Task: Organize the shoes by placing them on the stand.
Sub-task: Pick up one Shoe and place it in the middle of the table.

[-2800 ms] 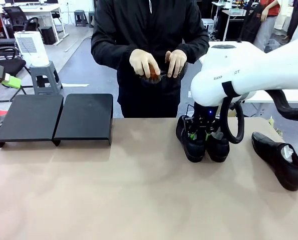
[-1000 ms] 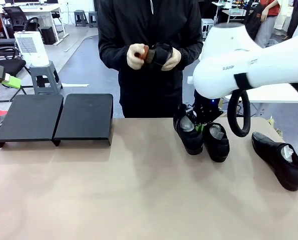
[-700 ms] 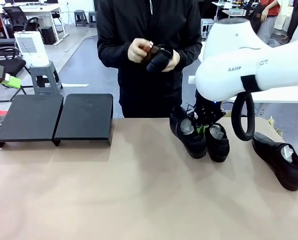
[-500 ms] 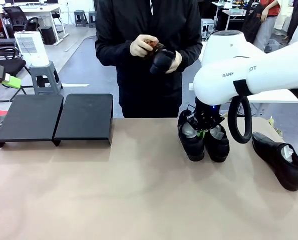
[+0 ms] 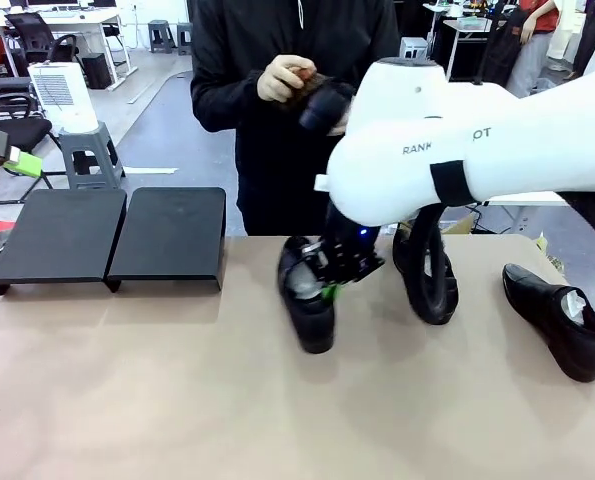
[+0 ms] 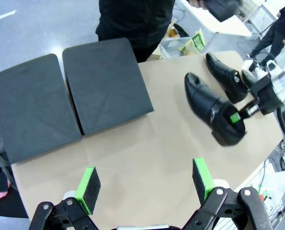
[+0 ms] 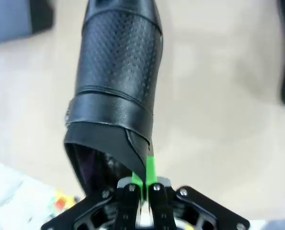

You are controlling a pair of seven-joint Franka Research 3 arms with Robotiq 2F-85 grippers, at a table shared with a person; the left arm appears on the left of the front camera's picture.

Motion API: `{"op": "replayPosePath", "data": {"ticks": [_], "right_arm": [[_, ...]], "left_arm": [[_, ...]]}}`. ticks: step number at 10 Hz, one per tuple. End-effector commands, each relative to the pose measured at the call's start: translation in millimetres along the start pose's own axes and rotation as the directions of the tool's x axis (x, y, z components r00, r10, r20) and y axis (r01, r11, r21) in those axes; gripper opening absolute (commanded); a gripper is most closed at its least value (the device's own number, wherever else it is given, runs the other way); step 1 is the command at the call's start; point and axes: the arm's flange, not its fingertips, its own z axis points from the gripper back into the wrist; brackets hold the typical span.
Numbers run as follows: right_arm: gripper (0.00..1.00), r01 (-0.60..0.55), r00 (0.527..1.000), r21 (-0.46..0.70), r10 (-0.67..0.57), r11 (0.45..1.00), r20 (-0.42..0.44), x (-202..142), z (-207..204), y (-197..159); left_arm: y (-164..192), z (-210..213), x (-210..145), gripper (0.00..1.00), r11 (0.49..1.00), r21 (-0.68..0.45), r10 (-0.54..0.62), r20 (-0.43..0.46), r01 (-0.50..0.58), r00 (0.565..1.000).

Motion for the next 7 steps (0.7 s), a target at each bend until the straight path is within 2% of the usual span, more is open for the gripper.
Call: {"op": "replayPosePath", "data": {"ticks": [1, 2, 4, 7], "right_arm": [[0.00, 0.025, 1.000, 0.119, -0.024, 0.993, -0.011, -17.6, -9.8, 0.8], [0.00, 0.024, 0.999, 0.127, -0.020, 0.992, -0.031, -29.1, -17.7, 14.4], [0.00, 0.103, 0.994, 0.101, -0.098, 0.990, -0.054, -44.1, -37.6, 32.4], [0.00, 0.062, 0.994, 0.057, -0.057, 0.996, -0.098, -50.0, -57.8, 41.1]], "left_arm": [[1.3, 0.2, -0.2, 1.00, 1.000, -0.019, -0.009, 0.007, 0.009, 1.000], [1.3, 0.2, -0.2, 1.00, 1.000, -0.019, -0.009, 0.007, 0.009, 1.000], [1.3, 0.2, -0.2, 1.00, 1.000, -0.019, -0.009, 0.007, 0.009, 1.000], [1.3, 0.2, -0.2, 1.00, 1.000, -0.019, -0.009, 0.007, 0.009, 1.000]]}}
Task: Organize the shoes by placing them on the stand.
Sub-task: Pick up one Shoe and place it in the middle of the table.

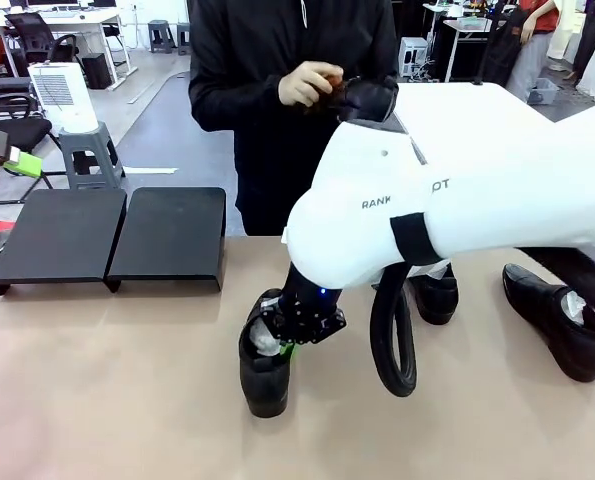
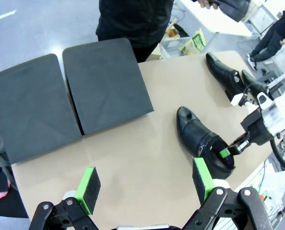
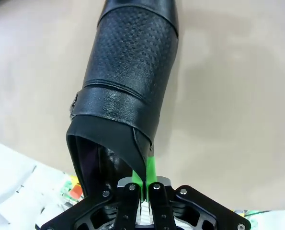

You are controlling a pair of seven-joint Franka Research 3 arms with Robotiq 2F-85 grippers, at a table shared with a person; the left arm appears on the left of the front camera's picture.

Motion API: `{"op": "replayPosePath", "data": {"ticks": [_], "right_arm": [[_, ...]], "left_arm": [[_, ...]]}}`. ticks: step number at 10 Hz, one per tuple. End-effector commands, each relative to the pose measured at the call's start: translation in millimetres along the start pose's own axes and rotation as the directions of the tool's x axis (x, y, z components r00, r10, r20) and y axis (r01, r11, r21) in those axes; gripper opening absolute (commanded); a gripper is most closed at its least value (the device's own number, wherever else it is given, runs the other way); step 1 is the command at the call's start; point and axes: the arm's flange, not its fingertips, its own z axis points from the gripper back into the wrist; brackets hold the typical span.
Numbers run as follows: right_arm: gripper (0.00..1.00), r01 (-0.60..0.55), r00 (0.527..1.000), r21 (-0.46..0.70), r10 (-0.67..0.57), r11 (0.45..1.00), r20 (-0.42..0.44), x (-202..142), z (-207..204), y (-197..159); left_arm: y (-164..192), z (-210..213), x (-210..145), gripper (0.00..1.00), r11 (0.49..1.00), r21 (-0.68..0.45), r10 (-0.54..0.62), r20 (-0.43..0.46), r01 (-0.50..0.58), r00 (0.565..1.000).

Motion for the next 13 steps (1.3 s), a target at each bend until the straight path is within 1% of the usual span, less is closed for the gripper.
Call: {"op": "replayPosePath", "data": {"ticks": [1, 5, 6, 7, 9, 10, 11, 12, 13], "right_arm": [[0.09, 0.025, 0.999, -0.021, -0.026, 0.999, -0.022, 3.1, -7.6, 6.9], [0.85, 0.033, 0.998, -0.053, -0.037, 0.998, -0.059, -0.7, -19.0, 6.0], [1.00, 0.047, 0.998, -0.056, -0.050, 0.997, -0.043, -6.9, -11.2, 3.2], [1.00, 0.045, 0.998, -0.055, -0.047, 0.997, -0.029, -11.9, -3.4, -0.2], [1.00, 0.001, 0.999, -0.122, -0.006, 0.993, -0.041, -21.1, 14.2, -9.7], [1.00, -0.003, 1.000, -0.146, 0.000, 0.989, -0.022, -27.0, 23.0, -14.2], [1.00, -0.057, 0.998, -0.180, 0.053, 0.982, -0.024, -28.3, 27.5, -16.3], [1.00, -0.022, 0.999, -0.092, 0.017, 0.996, -0.050, -17.6, 13.9, -6.6], [1.00, -0.022, 0.999, -0.092, 0.017, 0.996, -0.050, -17.6, 13.9, -6.6]], "left_arm": [[1.3, 0.2, -0.2, 1.00, 1.000, -0.019, -0.009, 0.006, 0.009, 1.000], [1.3, 0.2, -0.2, 1.00, 1.000, -0.019, -0.009, 0.006, 0.009, 1.000], [1.3, 0.2, -0.2, 1.00, 1.000, -0.019, -0.009, 0.006, 0.009, 1.000], [1.3, 0.2, -0.2, 1.00, 1.000, -0.019, -0.009, 0.006, 0.009, 1.000], [1.3, 0.2, -0.2, 1.00, 1.000, -0.019, -0.009, 0.006, 0.009, 1.000], [1.3, 0.2, -0.2, 1.00, 1.000, -0.019, -0.009, 0.006, 0.009, 1.000], [1.3, 0.2, -0.2, 1.00, 1.000, -0.019, -0.009, 0.006, 0.009, 1.000], [1.3, 0.2, -0.2, 1.00, 1.000, -0.019, -0.009, 0.006, 0.009, 1.000], [1.3, 0.2, -0.2, 1.00, 1.000, -0.019, -0.009, 0.006, 0.009, 1.000]]}}
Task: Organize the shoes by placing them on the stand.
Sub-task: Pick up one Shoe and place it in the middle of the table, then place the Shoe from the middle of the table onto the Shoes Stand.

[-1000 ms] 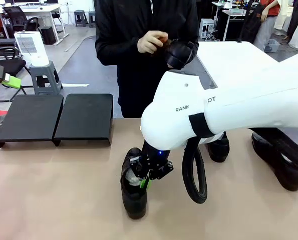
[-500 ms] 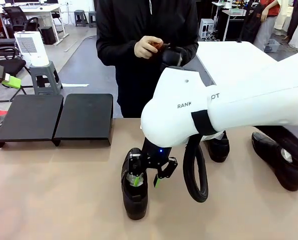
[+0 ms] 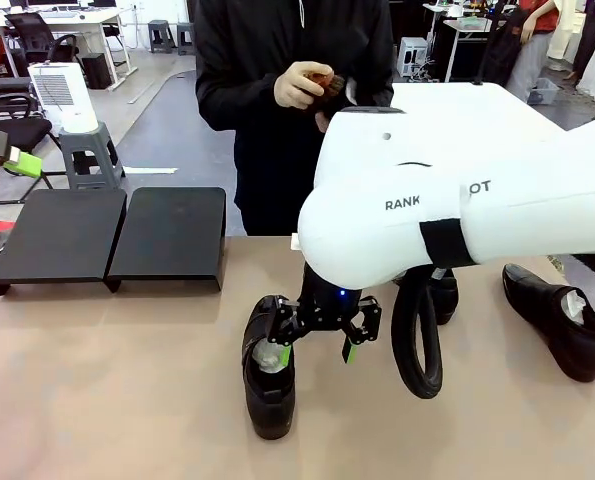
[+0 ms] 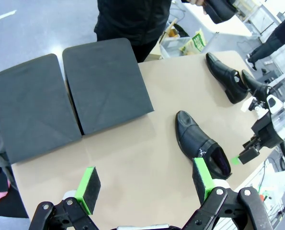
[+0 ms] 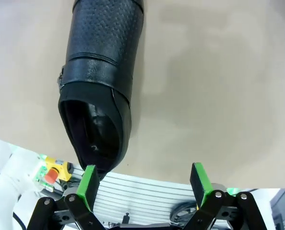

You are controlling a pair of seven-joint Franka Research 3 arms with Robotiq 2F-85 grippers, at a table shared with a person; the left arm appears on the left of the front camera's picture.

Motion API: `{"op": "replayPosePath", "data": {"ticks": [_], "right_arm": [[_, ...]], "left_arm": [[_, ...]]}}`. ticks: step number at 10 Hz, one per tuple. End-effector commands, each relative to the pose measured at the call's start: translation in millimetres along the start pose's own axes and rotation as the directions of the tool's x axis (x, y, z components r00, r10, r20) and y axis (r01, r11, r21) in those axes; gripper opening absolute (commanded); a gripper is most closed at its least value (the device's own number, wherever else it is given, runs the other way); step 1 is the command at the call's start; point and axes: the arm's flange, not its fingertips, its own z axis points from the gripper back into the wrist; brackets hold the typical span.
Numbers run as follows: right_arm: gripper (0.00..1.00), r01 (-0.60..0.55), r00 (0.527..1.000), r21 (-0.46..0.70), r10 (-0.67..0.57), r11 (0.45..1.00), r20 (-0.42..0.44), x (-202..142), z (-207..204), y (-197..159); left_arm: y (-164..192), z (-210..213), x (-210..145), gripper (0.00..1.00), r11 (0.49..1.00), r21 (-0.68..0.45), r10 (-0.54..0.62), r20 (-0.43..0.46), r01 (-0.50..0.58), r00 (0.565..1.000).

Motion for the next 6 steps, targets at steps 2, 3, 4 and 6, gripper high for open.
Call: {"op": "replayPosePath", "data": {"ticks": [2, 3, 4, 6], "right_arm": [[1.00, 0.019, 1.000, 0.036, -0.019, 0.999, -0.004, 5.9, -5.6, 4.2], [1.00, 0.019, 1.000, 0.036, -0.019, 0.999, -0.004, 5.9, -5.6, 4.2], [1.00, 0.019, 1.000, 0.036, -0.019, 0.999, -0.004, 5.9, -5.6, 4.2], [1.00, 0.019, 1.000, 0.036, -0.019, 0.999, -0.004, 5.9, -5.6, 4.2]], "left_arm": [[1.4, 0.2, -0.2, 1.00, 1.000, -0.019, -0.009, 0.007, 0.009, 1.000], [1.4, 0.2, -0.2, 1.00, 1.000, -0.019, -0.009, 0.007, 0.009, 1.000], [1.4, 0.2, -0.2, 1.00, 1.000, -0.019, -0.009, 0.007, 0.009, 1.000], [1.4, 0.2, -0.2, 1.00, 1.000, -0.019, -0.009, 0.007, 0.009, 1.000]]}}
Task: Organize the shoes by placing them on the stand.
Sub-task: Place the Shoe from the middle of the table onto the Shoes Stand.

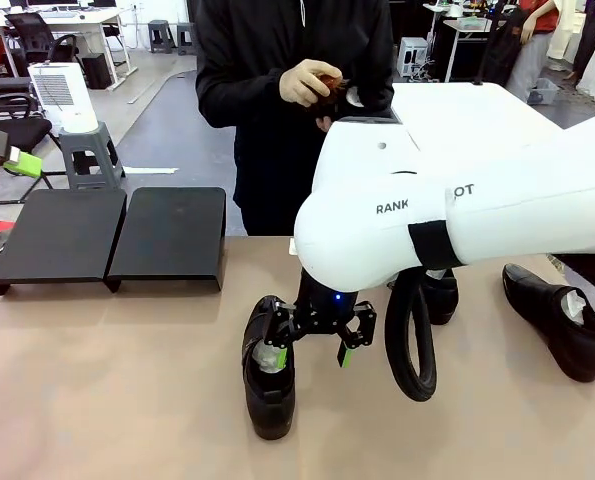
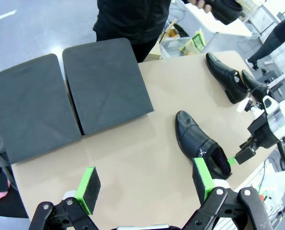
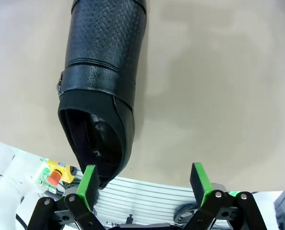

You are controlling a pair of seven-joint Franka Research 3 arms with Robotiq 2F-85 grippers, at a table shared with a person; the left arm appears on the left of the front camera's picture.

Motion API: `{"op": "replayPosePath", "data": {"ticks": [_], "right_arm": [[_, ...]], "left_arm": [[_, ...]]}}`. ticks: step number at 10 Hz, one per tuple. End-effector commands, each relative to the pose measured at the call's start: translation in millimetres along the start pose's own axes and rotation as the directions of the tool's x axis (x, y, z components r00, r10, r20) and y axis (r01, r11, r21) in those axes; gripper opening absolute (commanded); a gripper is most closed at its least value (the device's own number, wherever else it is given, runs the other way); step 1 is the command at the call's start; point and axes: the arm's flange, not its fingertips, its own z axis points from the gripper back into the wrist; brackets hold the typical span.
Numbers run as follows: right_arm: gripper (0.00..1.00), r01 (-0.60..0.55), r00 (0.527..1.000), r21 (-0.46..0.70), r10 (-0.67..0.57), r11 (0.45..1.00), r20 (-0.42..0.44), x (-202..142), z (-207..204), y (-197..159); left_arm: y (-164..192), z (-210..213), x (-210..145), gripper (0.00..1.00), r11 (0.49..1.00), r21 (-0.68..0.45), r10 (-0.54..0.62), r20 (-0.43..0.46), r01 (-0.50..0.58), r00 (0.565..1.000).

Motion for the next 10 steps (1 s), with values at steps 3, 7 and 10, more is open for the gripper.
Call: {"op": "replayPosePath", "data": {"ticks": [3, 7, 10], "right_arm": [[1.00, 0.000, 1.000, 0.001, 0.000, 1.000, 0.000, 0.0, 0.2, 0.1], [1.00, -0.043, 0.999, -0.037, 0.042, 0.998, -0.025, -87.1, 38.4, -135.1], [1.00, 0.084, 0.996, -0.022, -0.083, 0.996, 0.032, -129.3, 37.4, -222.1]], "left_arm": [[1.4, 0.2, -0.2, 1.00, 1.000, -0.019, -0.009, 0.007, 0.009, 1.000], [1.4, 0.2, -0.2, 1.00, 1.000, -0.019, -0.009, 0.007, 0.009, 1.000], [-15.4, 0.2, -5.3, 1.00, 0.999, -0.019, -0.041, -0.033, 0.040, 0.999]]}}
